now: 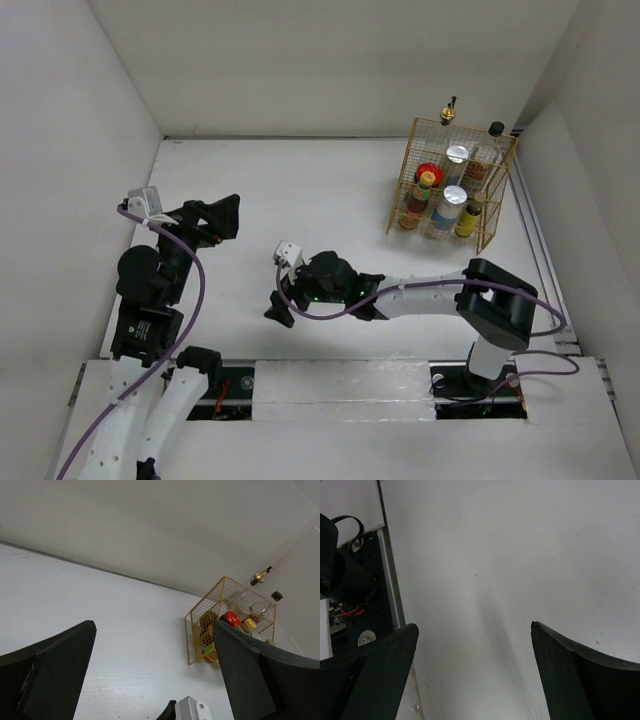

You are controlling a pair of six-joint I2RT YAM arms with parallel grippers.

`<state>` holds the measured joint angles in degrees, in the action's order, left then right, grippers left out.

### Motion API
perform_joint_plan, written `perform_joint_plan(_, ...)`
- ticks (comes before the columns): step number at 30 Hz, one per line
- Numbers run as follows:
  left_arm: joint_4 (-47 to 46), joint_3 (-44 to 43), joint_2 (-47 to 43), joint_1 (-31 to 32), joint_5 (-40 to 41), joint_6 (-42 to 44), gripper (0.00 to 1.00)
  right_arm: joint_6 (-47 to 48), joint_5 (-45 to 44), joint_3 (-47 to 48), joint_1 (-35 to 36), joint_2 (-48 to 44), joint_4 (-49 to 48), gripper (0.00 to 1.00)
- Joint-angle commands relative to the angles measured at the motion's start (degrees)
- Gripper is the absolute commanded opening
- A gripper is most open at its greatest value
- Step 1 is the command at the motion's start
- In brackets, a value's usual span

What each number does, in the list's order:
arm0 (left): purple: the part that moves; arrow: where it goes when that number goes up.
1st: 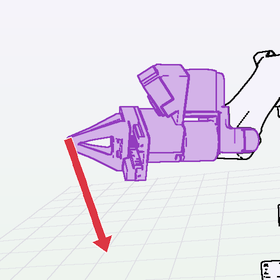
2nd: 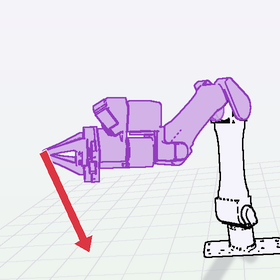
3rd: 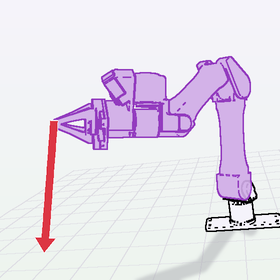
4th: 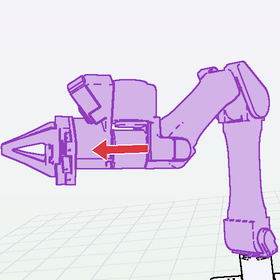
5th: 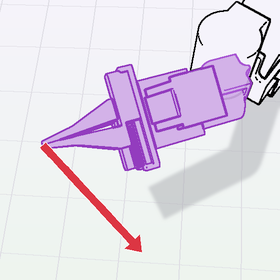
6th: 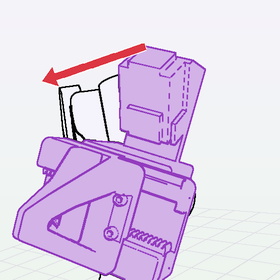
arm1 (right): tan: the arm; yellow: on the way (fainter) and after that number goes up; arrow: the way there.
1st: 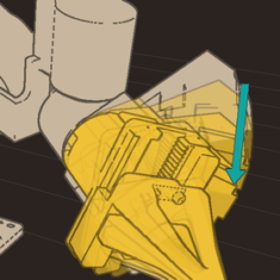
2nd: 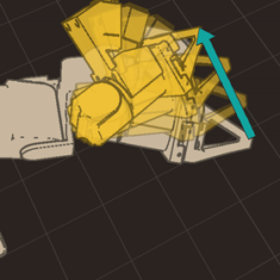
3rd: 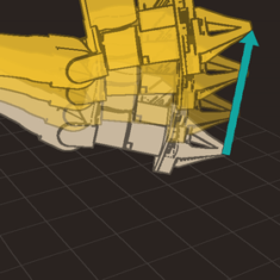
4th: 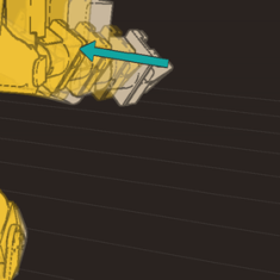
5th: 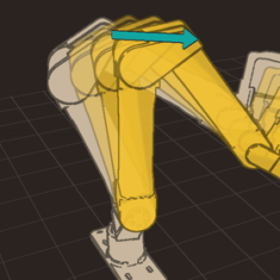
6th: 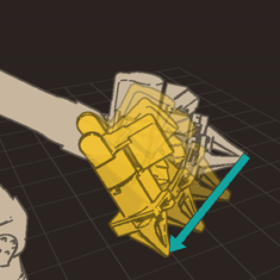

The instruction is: Organize the condiment bottles

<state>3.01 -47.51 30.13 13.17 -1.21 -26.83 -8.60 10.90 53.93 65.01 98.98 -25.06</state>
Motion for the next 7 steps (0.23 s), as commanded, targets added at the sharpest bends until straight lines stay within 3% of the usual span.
perform_joint_plan(1, -1.8, -1.8, -0.2, 0.5, 0.4, 0.9, 0.98, 0.3, 0.7, 2.9, 0.6, 0.3, -3.5, 1.0)
perform_joint_plan(7, -1.8, -1.8, -0.2, 0.5, 1.2, 0.9, 1.0, 1.5, -1.3, 2.9, 0.6, -0.8, -1.8, 1.0)
